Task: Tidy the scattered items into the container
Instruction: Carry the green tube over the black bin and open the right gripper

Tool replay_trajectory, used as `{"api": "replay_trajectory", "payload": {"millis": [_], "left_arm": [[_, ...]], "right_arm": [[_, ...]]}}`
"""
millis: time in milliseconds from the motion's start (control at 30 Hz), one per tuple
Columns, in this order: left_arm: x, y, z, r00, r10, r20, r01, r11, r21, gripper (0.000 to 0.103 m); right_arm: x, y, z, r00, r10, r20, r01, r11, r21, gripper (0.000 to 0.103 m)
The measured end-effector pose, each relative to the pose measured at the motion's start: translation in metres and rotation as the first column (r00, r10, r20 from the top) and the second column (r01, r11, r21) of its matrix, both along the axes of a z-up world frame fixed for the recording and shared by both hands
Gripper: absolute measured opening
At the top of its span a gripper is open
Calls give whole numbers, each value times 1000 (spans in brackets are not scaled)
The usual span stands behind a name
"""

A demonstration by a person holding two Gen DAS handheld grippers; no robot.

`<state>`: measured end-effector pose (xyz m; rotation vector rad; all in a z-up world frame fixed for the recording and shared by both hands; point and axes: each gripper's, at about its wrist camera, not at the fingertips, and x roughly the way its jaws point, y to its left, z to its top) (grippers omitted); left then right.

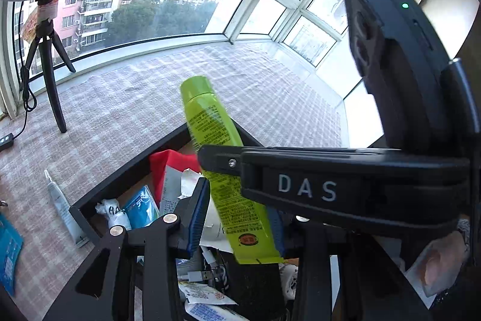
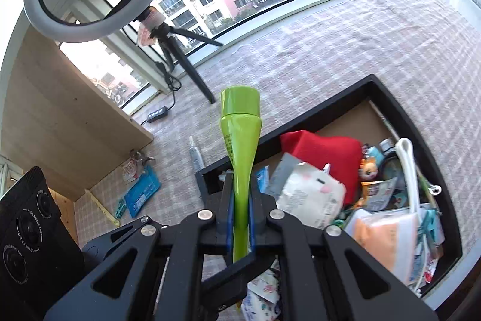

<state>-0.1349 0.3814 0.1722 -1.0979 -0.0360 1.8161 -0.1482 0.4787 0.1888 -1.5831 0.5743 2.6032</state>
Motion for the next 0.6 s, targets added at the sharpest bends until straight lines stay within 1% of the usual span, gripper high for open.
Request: {"api": "replay_trajectory", "payload": {"millis": [33,67,100,200,300,433,500,600], "left_arm": [[0,6,1,1000,-4,8,4,1000,-4,43],[1,9,2,1000,-1,11,1,1000,-2,43],[2,10,4,1000,5,7,-5,1000,-2,43],[2,5,7,1000,15,2,-15,1000,6,43],[0,-5,10,999,39,-5,-39,999,-2,43],[-8,-25,8,996,85,-6,-85,996,-11,43],[-11,-36,6,994,107,-15,-108,994,-21,43],[-14,-55,1,990,141,-5,-142,990,-29,43]], "right_arm": [[3,9,1,1000,-22,14,22,1000,12,20],[8,20,3,999,-47,17,47,999,6,29],[12,28,5,998,-67,9,67,998,3,36],[22,42,10,996,-86,-12,87,996,9,36],[27,45,14,995,-93,-25,94,996,13,36],[27,37,17,996,-82,-38,83,996,24,41],[26,29,18,996,-72,-43,73,997,20,41],[25,16,20,998,-42,-52,44,999,33,42]]}}
